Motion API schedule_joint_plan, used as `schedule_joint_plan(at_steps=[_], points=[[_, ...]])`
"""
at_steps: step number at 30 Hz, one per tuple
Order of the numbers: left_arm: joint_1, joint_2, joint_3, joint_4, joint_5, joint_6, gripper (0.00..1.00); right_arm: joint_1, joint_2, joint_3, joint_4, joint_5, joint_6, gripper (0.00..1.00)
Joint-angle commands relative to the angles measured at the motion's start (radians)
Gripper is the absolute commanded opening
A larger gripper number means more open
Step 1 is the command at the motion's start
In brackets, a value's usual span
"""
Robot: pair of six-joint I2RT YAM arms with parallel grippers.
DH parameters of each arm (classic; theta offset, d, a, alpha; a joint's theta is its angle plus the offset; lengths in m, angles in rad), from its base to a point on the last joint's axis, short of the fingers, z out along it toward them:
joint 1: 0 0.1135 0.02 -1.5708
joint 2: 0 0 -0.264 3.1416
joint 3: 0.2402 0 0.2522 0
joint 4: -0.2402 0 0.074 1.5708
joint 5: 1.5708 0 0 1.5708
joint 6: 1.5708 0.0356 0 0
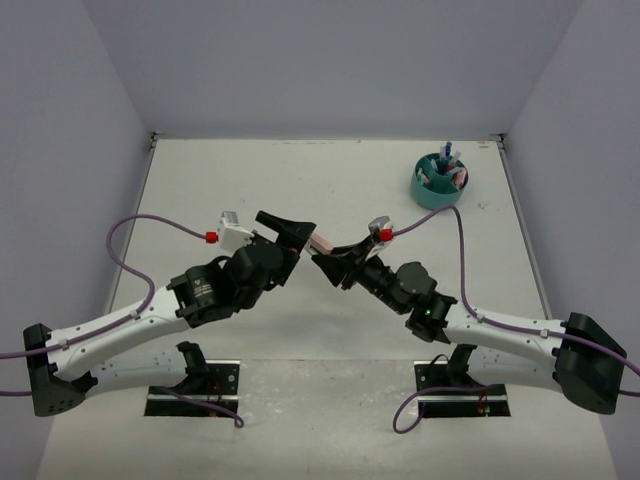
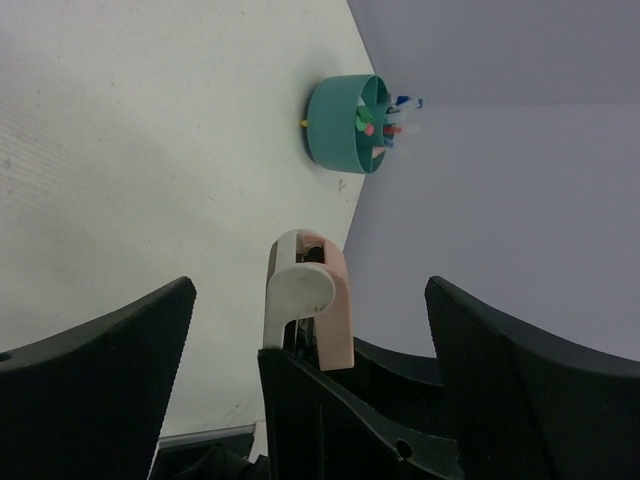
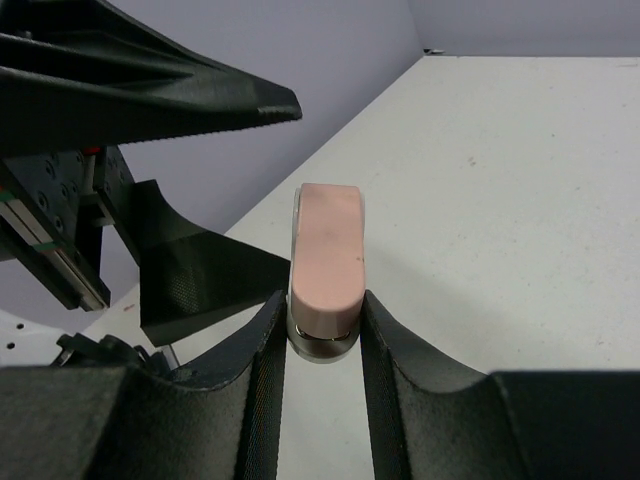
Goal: Sort the stationery into containers
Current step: Place the stapler in the storage box.
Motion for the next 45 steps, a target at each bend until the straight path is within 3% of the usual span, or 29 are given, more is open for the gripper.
schedule_joint_plan(at_steps=[1,3,5,6,8,11,14,17,23,29,45], points=[[0.000,-0.018,0.028,0.045,-0.101,0.078,1.00,-0.004,-0.016,0.031,0.021,0.065,-0.014,0.00],[0.002,0.001,0.104,-0.041,-0.150,0.102,1.00,-0.052,-0.024,0.050,-0.075,0.084,0.025,0.00],[0.003,0.020,0.171,-0.174,-0.230,0.150,1.00,-0.137,-0.042,0.081,-0.306,0.078,0.105,0.00],[0.003,0.025,0.203,-0.187,-0.259,0.164,1.00,-0.204,-0.042,0.113,-0.346,0.059,0.162,0.00],[0.003,0.043,0.285,-0.313,-0.338,0.299,1.00,-0.429,0.004,0.267,-0.747,-0.037,0.280,0.00],[0.005,0.045,0.349,-0.473,-0.410,0.353,1.00,-0.670,0.079,0.387,-0.958,-0.081,0.276,0.00],[0.006,0.016,0.350,-0.549,-0.425,0.460,1.00,-0.872,0.119,0.430,-0.967,-0.205,0.334,0.00],[0.008,-0.040,0.335,-0.593,-0.417,0.531,1.00,-0.982,0.219,0.513,-0.988,-0.262,0.447,0.00],[0.008,-0.154,0.293,-0.704,-0.413,0.537,1.00,-1.012,0.442,0.782,-1.215,-0.217,0.565,0.00],[0.008,-0.240,0.237,-0.804,-0.413,0.495,1.00,-1.019,0.458,0.778,-1.203,-0.052,0.671,0.00],[0.008,-0.323,0.118,-0.821,-0.425,0.510,1.00,-1.083,0.564,0.853,-1.165,-0.083,0.734,0.00]])
